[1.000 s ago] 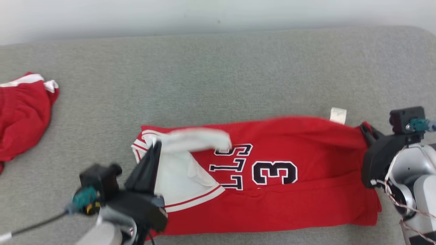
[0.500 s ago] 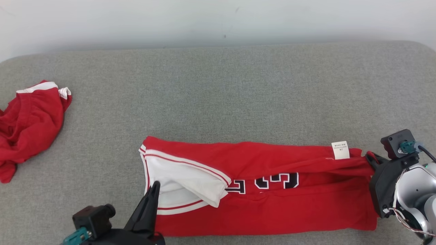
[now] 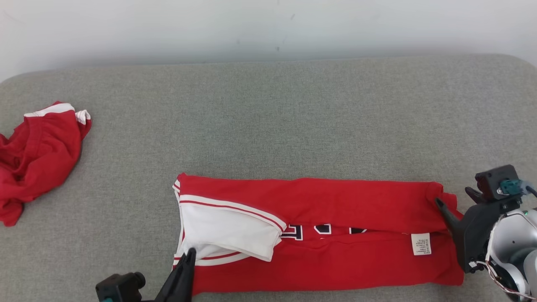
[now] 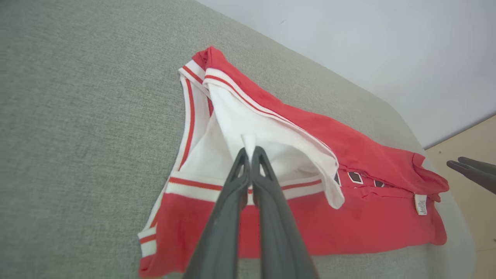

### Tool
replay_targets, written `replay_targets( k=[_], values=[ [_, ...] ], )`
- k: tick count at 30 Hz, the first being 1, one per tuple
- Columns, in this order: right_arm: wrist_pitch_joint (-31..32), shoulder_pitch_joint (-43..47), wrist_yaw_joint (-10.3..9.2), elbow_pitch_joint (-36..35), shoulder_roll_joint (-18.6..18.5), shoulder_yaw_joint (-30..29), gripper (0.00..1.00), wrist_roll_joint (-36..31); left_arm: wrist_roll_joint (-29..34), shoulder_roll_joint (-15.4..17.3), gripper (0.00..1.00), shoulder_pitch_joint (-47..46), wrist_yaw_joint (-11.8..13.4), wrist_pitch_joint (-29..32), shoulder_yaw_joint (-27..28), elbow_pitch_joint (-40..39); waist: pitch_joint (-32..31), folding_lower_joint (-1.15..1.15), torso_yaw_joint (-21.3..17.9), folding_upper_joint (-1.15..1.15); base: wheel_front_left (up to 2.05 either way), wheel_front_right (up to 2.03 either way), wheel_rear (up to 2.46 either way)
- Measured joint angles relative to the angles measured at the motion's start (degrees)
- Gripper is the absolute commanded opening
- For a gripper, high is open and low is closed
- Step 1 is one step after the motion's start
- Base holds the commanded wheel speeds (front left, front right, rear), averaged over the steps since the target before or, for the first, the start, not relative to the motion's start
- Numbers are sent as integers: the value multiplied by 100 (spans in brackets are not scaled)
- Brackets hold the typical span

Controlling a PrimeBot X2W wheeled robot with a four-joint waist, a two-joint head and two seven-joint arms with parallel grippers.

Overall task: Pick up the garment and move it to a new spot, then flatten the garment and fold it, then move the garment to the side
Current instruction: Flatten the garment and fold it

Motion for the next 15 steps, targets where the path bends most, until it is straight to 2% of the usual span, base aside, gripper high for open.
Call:
replay_targets(
  k=[5, 6, 11, 15],
  values=[
    [-311, 182, 0, -133, 447, -392, 100, -107, 257, 12, 100, 58, 13, -68, -94, 236, -121, 0, 0, 0, 0, 0, 0],
    [-311, 182, 0, -133, 447, -392, 100, -107, 257, 12, 100, 58, 13, -68, -94, 236, -121, 0, 0, 0, 0, 0, 0],
    [-944, 519, 0, -322, 1228, -895, 100, -143, 777, -20, 100, 176, 7, -221, 92, 416, -322, 0, 27, 0, 0, 0, 0],
    [-1706, 721, 0, -345, 1913, -1189, 100, -49, 1562, -263, 100, 382, -107, -244, 702, 292, -498, 0, 43, 0, 0, 0, 0]
  ],
)
